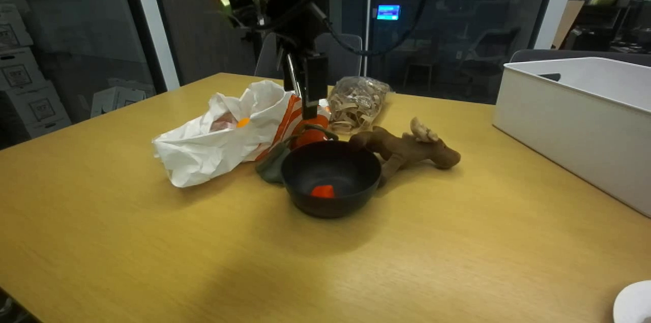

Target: Move all the objects from the bowl into the plastic, one at a time

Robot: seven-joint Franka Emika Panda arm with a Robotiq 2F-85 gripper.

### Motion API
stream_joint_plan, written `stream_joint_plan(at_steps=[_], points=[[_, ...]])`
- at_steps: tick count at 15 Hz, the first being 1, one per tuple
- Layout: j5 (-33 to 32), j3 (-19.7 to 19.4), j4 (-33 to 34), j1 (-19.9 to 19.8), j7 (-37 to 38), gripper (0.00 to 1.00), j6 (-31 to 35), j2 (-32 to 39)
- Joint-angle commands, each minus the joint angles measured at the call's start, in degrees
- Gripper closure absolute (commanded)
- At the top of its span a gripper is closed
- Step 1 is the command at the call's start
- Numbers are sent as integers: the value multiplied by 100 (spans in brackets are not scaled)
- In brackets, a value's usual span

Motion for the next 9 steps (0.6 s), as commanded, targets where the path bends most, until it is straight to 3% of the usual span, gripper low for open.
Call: stream_joint_plan(at_steps=[1,9], points=[[-639,73,-201,-118,913,0,115,64],[-1057,20,-135,-17,1762,0,814,996]])
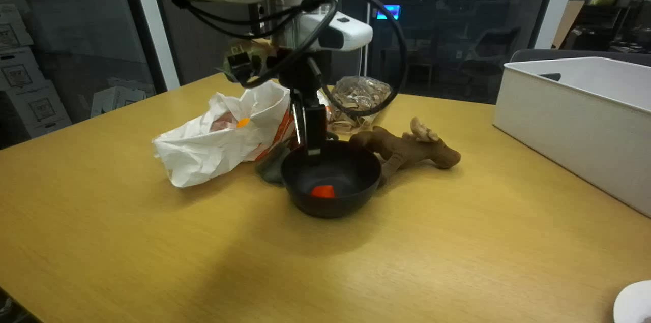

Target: Move all the objects from the bowl into the plastic, one at a time

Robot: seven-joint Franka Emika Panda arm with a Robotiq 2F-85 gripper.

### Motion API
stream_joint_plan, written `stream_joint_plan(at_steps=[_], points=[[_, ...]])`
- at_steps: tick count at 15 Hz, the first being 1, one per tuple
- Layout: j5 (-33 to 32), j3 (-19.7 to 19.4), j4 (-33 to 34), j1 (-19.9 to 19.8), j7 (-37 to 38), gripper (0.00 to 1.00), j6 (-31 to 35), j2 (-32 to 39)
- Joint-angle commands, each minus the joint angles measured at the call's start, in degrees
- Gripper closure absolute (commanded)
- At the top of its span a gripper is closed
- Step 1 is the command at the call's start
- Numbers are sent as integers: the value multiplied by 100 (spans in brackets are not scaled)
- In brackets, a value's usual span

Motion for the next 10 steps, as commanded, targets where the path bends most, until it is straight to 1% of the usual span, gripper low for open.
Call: stream_joint_plan(at_steps=[1,3,6,10], points=[[-384,-16,168,54,543,0,406,494],[-691,-86,261,91,906,0,473,720],[-975,-188,379,152,1288,0,457,948],[-1097,-272,512,234,1516,0,383,1217]])
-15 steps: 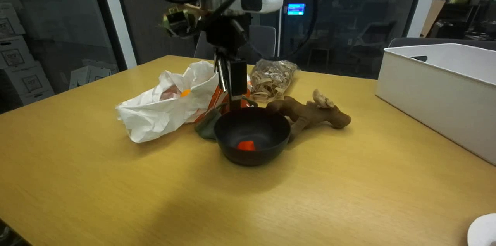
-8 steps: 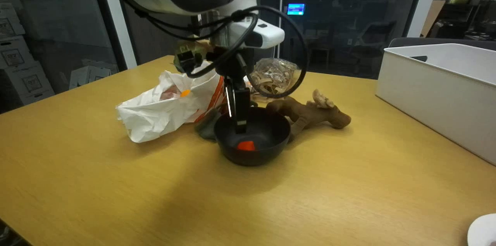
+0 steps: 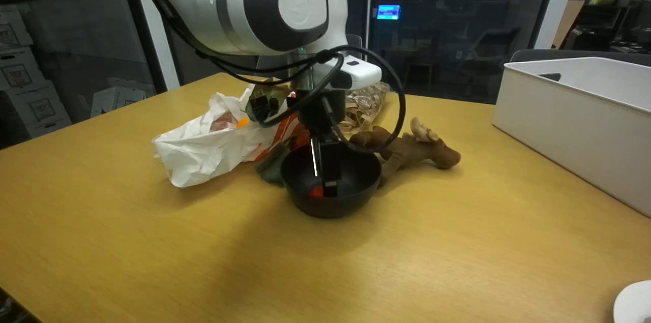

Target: Move all the objects from the bowl into the plastic, one at a time

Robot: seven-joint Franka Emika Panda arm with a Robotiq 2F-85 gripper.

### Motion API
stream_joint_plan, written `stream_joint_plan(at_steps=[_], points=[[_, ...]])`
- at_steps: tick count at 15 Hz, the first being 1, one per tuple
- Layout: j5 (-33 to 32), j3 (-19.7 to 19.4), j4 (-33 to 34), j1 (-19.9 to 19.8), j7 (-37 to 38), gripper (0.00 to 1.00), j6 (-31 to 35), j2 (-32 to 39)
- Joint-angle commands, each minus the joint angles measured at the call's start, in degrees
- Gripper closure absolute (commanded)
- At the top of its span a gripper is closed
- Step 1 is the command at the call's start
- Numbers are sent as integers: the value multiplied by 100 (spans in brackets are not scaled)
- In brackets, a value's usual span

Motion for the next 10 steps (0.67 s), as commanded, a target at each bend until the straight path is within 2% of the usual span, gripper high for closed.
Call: stream_joint_plan(at_steps=[1,2,3,5,10], points=[[-163,-152,215,179,297,0,-30,258],[-163,-167,229,200,297,3,-44,297],[-128,-175,243,216,284,26,-53,328],[-88,-190,272,249,248,30,-91,361],[-141,-242,298,296,259,69,-169,225]])
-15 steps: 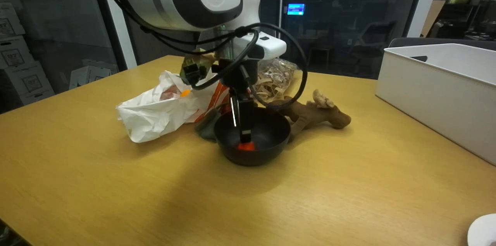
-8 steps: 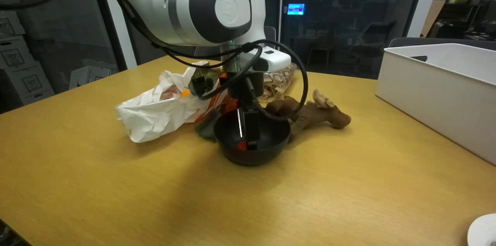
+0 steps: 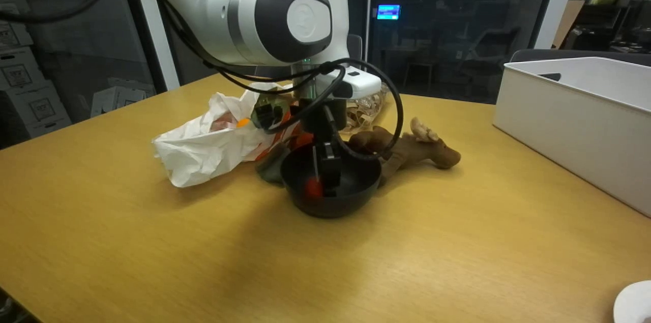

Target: Move all the objects from the bowl into the plastic, one at a time

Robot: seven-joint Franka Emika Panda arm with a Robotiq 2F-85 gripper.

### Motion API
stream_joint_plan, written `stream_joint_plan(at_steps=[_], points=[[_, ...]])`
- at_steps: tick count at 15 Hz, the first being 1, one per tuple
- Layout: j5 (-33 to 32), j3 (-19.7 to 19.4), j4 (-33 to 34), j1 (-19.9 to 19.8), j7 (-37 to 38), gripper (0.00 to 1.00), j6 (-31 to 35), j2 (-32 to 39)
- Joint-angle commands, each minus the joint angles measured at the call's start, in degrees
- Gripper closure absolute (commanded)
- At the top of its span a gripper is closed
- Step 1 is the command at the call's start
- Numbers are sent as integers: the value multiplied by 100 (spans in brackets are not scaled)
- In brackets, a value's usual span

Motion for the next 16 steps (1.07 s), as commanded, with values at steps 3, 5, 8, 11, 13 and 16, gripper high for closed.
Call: stream_joint_plan(at_steps=[3,5,8,11,13,16], points=[[-165,-154,84,149,77,77,-234,-343],[-147,-127,92,145,16,77,-315,-490],[127,23,-47,132,-420,77,-259,-966],[124,195,-237,208,-885,77,-116,-1654],[61,400,-300,300,-1093,77,-190,-2086],[13,870,-280,503,-1276,77,-99,-2281]])
